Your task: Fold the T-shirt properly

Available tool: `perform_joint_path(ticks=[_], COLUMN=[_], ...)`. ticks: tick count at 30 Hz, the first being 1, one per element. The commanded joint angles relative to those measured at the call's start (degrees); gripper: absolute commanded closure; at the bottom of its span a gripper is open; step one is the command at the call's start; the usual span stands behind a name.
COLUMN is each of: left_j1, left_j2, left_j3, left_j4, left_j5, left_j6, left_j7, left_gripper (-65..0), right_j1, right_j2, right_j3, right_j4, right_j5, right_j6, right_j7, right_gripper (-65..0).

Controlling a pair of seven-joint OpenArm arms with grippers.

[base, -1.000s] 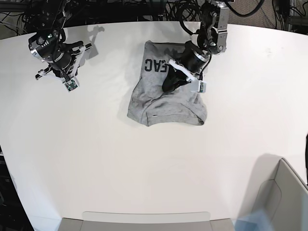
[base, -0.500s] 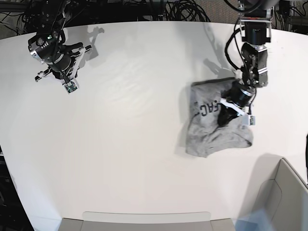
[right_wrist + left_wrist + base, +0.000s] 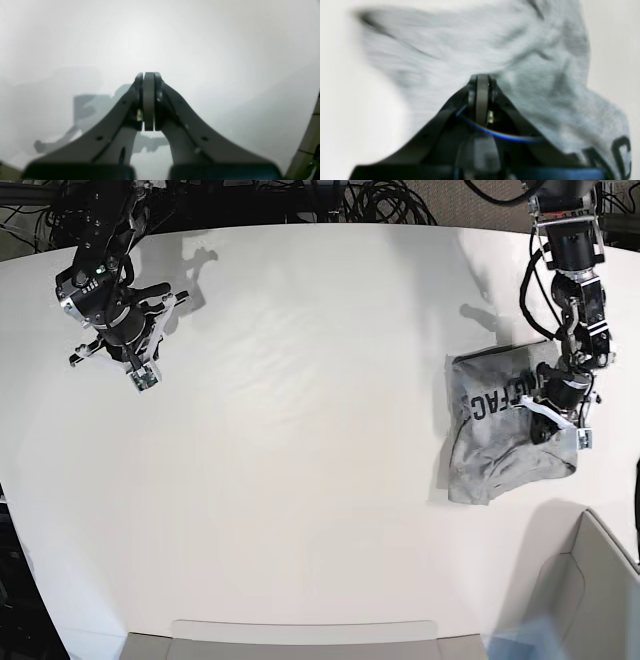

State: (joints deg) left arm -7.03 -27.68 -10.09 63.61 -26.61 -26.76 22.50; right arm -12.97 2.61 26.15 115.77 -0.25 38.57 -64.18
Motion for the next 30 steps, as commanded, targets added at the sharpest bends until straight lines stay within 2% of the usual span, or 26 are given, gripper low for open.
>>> perform_joint_path(ticks=[1, 5, 8, 10, 12, 16, 19, 24, 30], left_j1=[-1.5, -1.2, 3.0, 8.2, 14.1, 24.8, 31.1, 40.1, 48.7], left_j2=[-0.8, -0.8, -0.9, -0.8, -0.1, 8.3, 12.6, 15.9, 16.6], left_j3=[-0.3, -0.3, -0.4, -0.5, -2.8, -12.4, -17.6, -19.0, -18.4], left_j4=[3.9, 14.8, 23.0, 28.6, 33.5, 39.9, 42.5, 44.8, 44.9], left_j5=[-1.0, -1.0, -1.0, -1.0, -1.0, -1.0, -1.0, -1.0, -1.3], left_j6=[-1.1, -1.1, -1.1, -1.1, -1.1, -1.1, -1.5, -1.6, -1.6], left_j7=[-2.0, -1.8, -1.7, -1.7, -1.7, -1.8, -1.8, -1.8, -2.2], left_gripper=[0.0, 0.0, 0.0, 0.0, 0.0, 0.0, 0.0, 0.0, 0.0], right_j1=[1.2, 3.3, 3.0, 1.4, -1.6, -9.8, -14.9, -20.3, -24.9], right_j2=[0.4, 0.4, 0.8, 0.8, 0.6, -0.7, -3.4, -3.8, -3.9], right_j3=[0.1, -0.1, -2.7, -3.0, -3.1, -3.0, -2.8, -2.8, -2.7], right_j4=[1.1, 1.4, 2.7, 2.7, 2.8, 2.8, 2.8, 2.8, 2.8], right_j5=[0.1, 0.2, 0.2, 0.2, 0.2, 0.2, -0.1, -0.1, 0.2], right_j6=[0.4, 0.4, 0.4, 0.4, 0.4, 0.4, 0.4, 0.4, 0.4], right_j7=[0.8, 0.8, 1.0, 3.4, 9.1, 22.6, 28.7, 31.0, 31.1], right_gripper=[0.0, 0.0, 0.0, 0.0, 0.0, 0.0, 0.0, 0.0, 0.0])
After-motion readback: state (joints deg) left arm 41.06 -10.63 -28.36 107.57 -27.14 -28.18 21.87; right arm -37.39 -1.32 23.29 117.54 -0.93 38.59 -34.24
